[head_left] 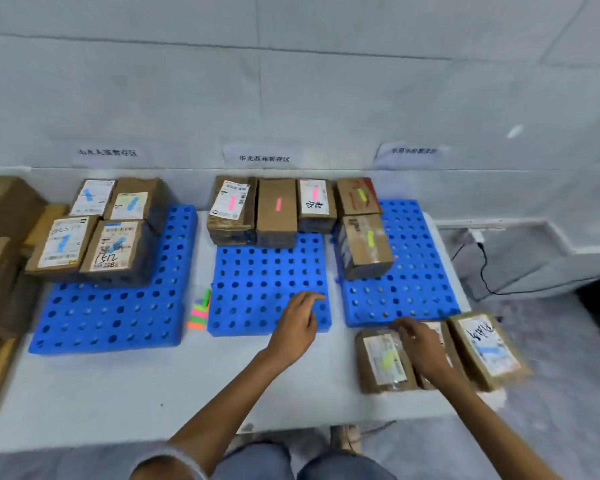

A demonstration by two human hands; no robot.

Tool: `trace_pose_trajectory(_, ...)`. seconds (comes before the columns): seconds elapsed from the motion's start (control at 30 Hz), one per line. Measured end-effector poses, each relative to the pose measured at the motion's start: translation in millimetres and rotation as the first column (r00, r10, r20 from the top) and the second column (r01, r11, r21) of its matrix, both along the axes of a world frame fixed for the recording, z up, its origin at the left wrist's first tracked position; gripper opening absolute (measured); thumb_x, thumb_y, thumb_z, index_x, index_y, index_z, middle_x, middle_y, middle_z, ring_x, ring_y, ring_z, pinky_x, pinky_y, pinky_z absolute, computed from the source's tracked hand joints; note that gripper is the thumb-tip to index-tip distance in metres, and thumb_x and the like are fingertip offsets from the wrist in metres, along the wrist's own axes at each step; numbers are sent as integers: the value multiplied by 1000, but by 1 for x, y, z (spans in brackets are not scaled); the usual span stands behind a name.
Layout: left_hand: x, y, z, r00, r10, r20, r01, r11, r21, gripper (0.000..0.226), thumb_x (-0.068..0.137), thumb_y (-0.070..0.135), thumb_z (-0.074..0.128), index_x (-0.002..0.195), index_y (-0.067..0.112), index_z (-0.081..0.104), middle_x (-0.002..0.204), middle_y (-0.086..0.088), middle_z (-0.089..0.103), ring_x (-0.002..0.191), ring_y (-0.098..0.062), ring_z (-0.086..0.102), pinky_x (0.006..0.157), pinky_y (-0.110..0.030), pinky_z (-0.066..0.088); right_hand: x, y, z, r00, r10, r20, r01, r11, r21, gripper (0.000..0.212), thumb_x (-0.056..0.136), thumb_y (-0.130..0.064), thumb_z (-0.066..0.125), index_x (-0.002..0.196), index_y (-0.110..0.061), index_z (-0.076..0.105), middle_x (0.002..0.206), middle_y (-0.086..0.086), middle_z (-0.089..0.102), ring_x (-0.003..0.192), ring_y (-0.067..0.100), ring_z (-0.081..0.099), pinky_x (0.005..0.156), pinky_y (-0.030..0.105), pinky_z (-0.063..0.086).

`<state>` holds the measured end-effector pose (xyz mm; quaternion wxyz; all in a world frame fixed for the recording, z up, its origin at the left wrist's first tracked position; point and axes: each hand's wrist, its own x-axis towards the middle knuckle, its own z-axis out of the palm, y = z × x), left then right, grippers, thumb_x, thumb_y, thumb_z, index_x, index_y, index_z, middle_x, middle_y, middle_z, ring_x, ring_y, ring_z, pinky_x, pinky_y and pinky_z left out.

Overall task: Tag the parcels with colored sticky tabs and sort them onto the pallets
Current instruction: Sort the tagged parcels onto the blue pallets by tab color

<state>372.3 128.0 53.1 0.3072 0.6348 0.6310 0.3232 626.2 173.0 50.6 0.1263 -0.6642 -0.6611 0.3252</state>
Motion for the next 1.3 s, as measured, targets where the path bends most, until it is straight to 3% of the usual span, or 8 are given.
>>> trace_pose_trajectory(0.17,98,-7,-29,998,-7,64,25,957,-290,33,95,8,45,127,15,47,131,-1,49,122,-17,47,96,-16,33,57,-23,-38,975,201,91,-180,963,-199,17,92,-5,48,81,-14,56,84,3,58,76,16,53,69,22,38)
trace_pose_trajectory(0.33,161,-16,-41,983,19,183,96,799,-593,58,87,33,62,137,23,33,128,9,49,119,-16,53,87,-19,44,74,-29,-61,952,302,48,-280,924,-262,28,88,-10,49,116,-11,53,111,8,61,97,19,59,85,28,50)
trace_pose_trajectory(0.43,177,-18,-46,974,105,202,64,725,-685,64,90,19,58,143,20,23,138,-3,48,121,-19,52,95,-24,47,75,-26,-54,946,323,31,-302,912,-279,30,89,-11,50,119,-11,52,117,9,59,106,22,57,89,24,47)
trace_pose_trajectory(0.6,178,-18,-35,966,204,162,-37,724,-689,55,90,9,53,139,18,32,137,-6,50,119,-19,54,91,-24,50,79,-16,-35,976,149,-160,-195,925,-325,32,92,-6,49,124,-13,50,115,5,60,97,15,57,79,17,47)
trace_pose_trajectory(0.83,145,2,0,945,255,203,-136,874,-466,21,91,16,57,112,18,58,117,3,60,92,-7,58,64,-10,51,88,-1,-4,910,60,-411,-123,984,-128,25,94,-18,53,118,-22,57,122,-2,47,114,13,49,98,31,46)
trace_pose_trajectory(1.07,151,56,-12,915,371,160,-253,835,-488,38,91,-1,48,125,15,50,132,-8,53,107,-19,55,68,-18,52,52,53,-17,905,111,-410,-207,958,-197,38,95,-3,44,132,-11,47,141,6,39,132,21,38,109,31,34)
trace_pose_trajectory(1.13,155,65,-17,912,381,156,-260,827,-498,43,90,-4,47,129,13,46,135,-9,50,112,-19,53,64,-10,48,49,64,-24,922,108,-372,-212,945,-251,47,95,1,41,140,-11,37,151,6,26,140,22,25,113,30,25)
trace_pose_trajectory(1.3,158,73,-17,910,374,180,-253,842,-476,46,89,-1,54,133,9,41,134,-4,48,122,-20,47,85,-18,41,62,83,-28,933,163,-321,-254,929,-268,55,96,2,38,147,-12,22,157,1,8,145,17,9,117,29,16)
